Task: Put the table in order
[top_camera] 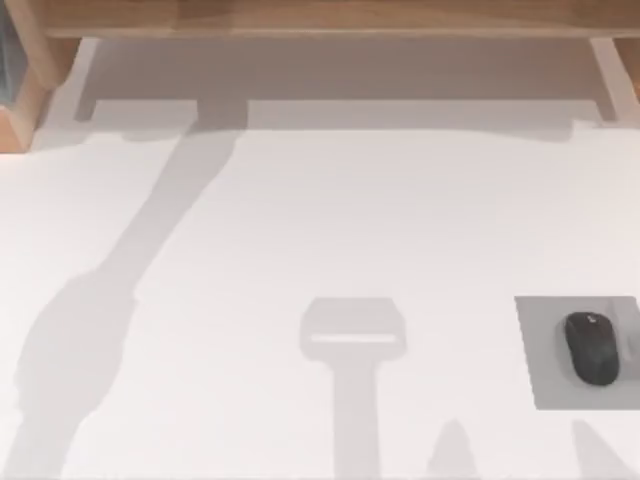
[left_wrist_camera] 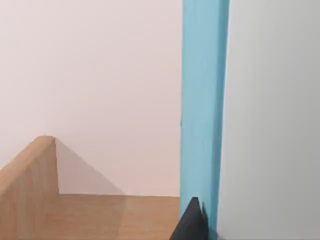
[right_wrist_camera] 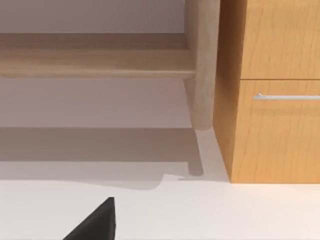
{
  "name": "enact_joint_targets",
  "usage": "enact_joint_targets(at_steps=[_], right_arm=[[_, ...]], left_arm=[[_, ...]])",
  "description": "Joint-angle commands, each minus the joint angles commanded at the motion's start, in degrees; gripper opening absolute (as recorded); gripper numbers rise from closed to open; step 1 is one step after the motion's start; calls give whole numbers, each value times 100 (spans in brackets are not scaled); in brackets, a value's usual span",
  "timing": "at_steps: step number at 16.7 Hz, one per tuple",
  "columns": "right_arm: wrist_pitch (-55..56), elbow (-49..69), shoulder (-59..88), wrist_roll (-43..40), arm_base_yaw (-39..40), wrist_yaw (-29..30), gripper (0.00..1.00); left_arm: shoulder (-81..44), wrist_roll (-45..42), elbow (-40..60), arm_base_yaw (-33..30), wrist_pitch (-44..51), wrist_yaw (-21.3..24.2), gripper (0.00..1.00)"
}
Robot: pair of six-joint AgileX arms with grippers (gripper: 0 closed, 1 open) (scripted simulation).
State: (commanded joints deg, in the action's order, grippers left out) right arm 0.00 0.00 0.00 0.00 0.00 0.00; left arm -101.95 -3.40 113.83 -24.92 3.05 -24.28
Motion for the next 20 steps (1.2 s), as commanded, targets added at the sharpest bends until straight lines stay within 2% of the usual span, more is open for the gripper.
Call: enact_joint_targets(at_steps=[3, 7, 11, 16, 20], right_arm=[[0, 0, 0, 0, 0, 0, 100], [0, 0, 0, 0, 0, 0, 100], [0, 0, 0, 0, 0, 0, 100], [0, 0, 0, 0, 0, 0, 100], [0, 0, 0, 0, 0, 0, 100]], left_arm=[[635, -561, -263, 598, -491, 211, 0], [1418, -1815, -995, 1826, -1143, 560, 0], [1777, -3530, -2175, 3257, -1598, 978, 0], [1622, -5924, -4009, 4974, -1899, 1636, 0], [1219, -7602, -5314, 5976, -2127, 2317, 0]])
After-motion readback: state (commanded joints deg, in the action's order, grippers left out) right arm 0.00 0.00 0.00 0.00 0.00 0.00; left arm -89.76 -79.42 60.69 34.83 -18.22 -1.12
